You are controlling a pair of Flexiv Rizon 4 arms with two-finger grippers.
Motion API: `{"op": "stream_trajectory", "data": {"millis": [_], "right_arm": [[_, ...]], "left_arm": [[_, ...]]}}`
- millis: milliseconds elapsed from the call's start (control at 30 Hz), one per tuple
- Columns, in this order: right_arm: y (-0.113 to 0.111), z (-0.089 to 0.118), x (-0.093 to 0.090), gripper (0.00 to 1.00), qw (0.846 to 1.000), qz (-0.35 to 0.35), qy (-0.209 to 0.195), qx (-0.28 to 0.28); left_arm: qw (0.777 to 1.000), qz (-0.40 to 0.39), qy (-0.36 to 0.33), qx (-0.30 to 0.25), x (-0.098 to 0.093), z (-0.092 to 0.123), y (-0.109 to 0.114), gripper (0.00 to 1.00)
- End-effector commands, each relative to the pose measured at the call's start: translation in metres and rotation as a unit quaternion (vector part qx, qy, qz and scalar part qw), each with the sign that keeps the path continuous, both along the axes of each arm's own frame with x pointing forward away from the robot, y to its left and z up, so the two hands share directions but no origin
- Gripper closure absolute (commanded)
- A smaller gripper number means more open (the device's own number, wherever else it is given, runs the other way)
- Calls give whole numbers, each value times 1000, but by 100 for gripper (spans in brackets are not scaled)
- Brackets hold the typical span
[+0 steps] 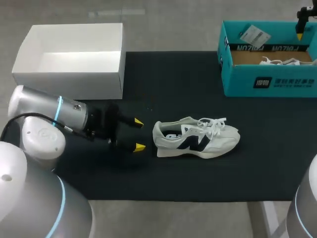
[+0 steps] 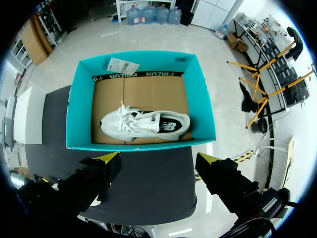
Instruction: Take the shoe out of the shoebox, open the shoe tongue, remove and reinsert the insole, then place the shoe into the shoebox
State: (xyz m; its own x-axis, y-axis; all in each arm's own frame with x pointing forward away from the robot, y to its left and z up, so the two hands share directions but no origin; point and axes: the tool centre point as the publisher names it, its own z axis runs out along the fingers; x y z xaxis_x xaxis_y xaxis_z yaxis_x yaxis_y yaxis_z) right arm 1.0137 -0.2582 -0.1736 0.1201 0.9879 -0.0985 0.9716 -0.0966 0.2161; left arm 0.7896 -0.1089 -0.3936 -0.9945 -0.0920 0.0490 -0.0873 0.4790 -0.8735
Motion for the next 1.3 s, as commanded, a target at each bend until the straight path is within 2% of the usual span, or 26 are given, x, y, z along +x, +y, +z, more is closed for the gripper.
{"op": "stream_trajectory", "data": {"millis": [33, 400, 800, 1133, 1200, 1300], "right_arm": [[0, 0, -1, 0, 1000, 0, -1, 0], [0, 0, -1, 0, 1000, 0, -1, 0], [0, 0, -1, 0, 1000, 0, -1, 0], [0, 0, -1, 0, 1000, 0, -1, 0], [0, 0, -1, 0, 1000, 0, -1, 0], [0, 0, -1, 0, 1000, 0, -1, 0]], "left_arm": [[1000, -8, -3, -1, 5, -14, -20, 0], [1000, -6, 0, -9, 7, -23, -49, 0], [1000, -21, 9, -4, 2, -30, -63, 0], [1000, -21, 11, 9, 12, -35, -68, 0], [1000, -21, 11, 9, 16, -32, -67, 9], [1000, -26, 9, 13, 21, -32, -65, 41]]}}
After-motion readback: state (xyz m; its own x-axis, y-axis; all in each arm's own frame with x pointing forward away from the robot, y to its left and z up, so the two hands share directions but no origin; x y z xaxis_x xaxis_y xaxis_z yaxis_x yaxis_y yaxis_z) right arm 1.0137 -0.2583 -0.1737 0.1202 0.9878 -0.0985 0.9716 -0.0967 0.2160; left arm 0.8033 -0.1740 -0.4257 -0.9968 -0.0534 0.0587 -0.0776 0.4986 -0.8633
